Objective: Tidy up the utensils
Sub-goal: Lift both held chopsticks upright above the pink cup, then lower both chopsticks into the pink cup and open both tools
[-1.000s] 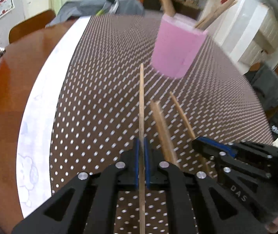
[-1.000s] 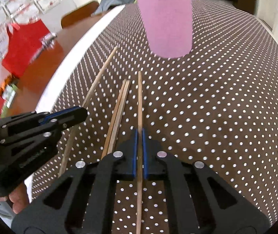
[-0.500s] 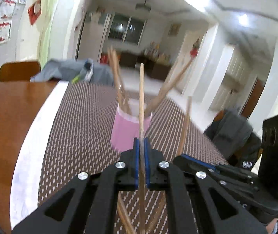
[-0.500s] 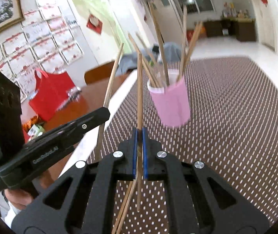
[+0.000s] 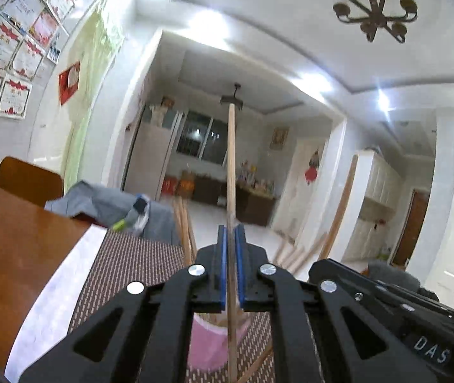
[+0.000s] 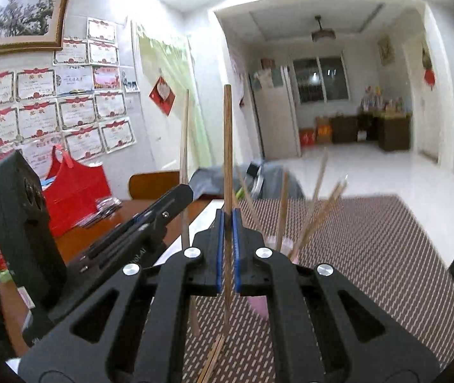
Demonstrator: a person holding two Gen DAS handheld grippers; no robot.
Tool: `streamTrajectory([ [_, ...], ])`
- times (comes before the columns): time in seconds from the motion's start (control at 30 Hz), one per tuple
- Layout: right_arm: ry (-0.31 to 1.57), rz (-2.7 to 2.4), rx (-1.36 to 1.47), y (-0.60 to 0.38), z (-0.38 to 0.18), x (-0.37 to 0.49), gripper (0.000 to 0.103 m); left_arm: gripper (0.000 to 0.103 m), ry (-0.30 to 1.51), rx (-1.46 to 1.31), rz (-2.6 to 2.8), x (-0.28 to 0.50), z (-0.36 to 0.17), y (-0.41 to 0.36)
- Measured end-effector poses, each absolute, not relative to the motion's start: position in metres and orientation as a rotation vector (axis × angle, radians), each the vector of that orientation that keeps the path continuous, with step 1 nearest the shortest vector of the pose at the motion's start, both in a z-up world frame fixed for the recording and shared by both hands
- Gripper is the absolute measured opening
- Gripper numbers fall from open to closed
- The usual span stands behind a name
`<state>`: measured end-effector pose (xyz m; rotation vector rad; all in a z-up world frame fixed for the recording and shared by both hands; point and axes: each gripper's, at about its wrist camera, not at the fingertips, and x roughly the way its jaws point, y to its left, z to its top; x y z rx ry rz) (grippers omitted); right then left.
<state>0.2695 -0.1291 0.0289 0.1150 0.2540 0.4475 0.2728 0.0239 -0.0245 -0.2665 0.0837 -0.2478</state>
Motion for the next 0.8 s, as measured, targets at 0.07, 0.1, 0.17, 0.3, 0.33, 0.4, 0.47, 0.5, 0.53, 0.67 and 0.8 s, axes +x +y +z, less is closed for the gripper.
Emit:
streamTrajectory([
  [0.07, 0.219, 0.439, 0.118, -0.126, 0.033, 0.277, 0.005, 0.006, 0.039, -0.273, -0.231, 0.281, -0.02, 0.025],
  [0.1, 0.196, 0.423, 0.118, -0.125, 0.036, 0.283, 0.005, 0.006, 0.023, -0.277, -0.226, 0.284, -0.019, 0.026],
  [0.17, 0.161, 0.397, 0.123, -0.125, 0.041, 0.289, 0.005, 0.006, -0.006, -0.29, -0.215, 0.294, -0.019, 0.027],
  [0.3, 0.114, 0.353, 0.132, -0.129, 0.042, 0.299, 0.005, 0.006, -0.035, -0.317, -0.195, 0.313, -0.02, 0.031],
  [0.33, 0.105, 0.338, 0.124, -0.128, 0.041, 0.303, 0.005, 0.006, -0.04, -0.322, -0.189, 0.317, -0.02, 0.031],
  [0.4, 0.094, 0.315, 0.114, -0.128, 0.038, 0.309, 0.005, 0.006, -0.051, -0.332, -0.183, 0.325, -0.021, 0.03],
  [0.47, 0.104, 0.312, 0.111, -0.127, 0.036, 0.315, 0.005, 0.006, -0.05, -0.336, -0.179, 0.334, -0.024, 0.029],
  [0.5, 0.092, 0.295, 0.1, -0.127, 0.035, 0.316, 0.005, 0.006, -0.055, -0.332, -0.168, 0.338, -0.025, 0.027],
  [0.53, 0.092, 0.287, 0.091, -0.128, 0.036, 0.316, 0.005, 0.006, -0.056, -0.327, -0.163, 0.341, -0.027, 0.026],
  [0.67, 0.104, 0.287, 0.075, -0.13, 0.037, 0.318, 0.005, 0.006, -0.062, -0.307, -0.154, 0.348, -0.033, 0.017],
  [0.8, 0.105, 0.284, 0.053, -0.129, 0.038, 0.319, 0.005, 0.006, -0.082, -0.28, -0.13, 0.35, -0.039, 0.01],
])
